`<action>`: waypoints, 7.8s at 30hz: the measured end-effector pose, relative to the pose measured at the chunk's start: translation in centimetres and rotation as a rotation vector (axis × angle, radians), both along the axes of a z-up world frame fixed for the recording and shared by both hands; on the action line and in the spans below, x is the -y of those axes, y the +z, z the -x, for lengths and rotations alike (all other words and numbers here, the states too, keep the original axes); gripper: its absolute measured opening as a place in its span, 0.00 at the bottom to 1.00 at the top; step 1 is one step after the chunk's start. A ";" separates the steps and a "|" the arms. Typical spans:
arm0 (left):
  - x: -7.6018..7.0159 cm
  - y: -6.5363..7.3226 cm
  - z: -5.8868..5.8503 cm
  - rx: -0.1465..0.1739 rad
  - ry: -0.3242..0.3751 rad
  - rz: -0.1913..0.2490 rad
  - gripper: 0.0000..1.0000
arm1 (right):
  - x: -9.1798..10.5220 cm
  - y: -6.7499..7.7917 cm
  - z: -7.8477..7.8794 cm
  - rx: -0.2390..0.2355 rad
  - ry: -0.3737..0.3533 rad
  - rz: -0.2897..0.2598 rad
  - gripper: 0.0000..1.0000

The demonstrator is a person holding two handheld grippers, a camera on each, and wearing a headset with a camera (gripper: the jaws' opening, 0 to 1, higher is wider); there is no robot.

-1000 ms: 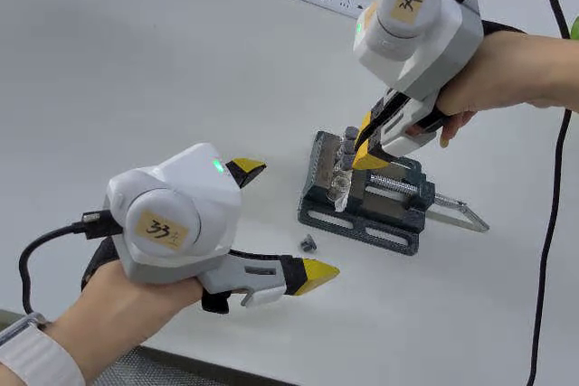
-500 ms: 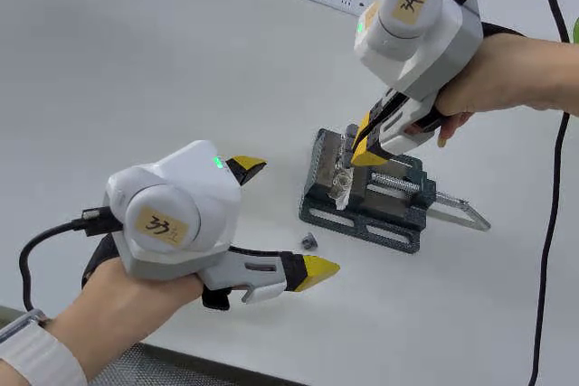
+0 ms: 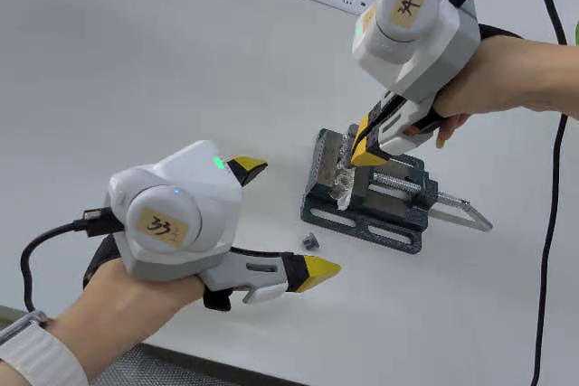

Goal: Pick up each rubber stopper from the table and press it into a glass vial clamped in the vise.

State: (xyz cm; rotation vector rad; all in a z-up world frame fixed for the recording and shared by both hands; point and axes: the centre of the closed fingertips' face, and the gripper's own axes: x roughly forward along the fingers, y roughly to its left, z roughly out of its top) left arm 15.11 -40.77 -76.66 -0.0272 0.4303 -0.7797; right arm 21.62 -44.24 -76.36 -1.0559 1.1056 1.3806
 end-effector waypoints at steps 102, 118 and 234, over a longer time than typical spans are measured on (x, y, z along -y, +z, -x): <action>0.1 -0.2 -0.4 -0.010 0.016 0.012 0.81 | 0.9 0.2 -0.6 0.004 -0.111 -0.022 0.01; 0.2 -0.2 -0.3 -0.014 0.011 0.011 0.80 | 0.0 -0.1 0.0 -0.043 -0.150 -0.049 0.00; 0.0 0.1 -0.6 -0.035 -0.018 -0.049 0.72 | 4.2 0.2 5.1 0.040 -0.392 -0.443 0.90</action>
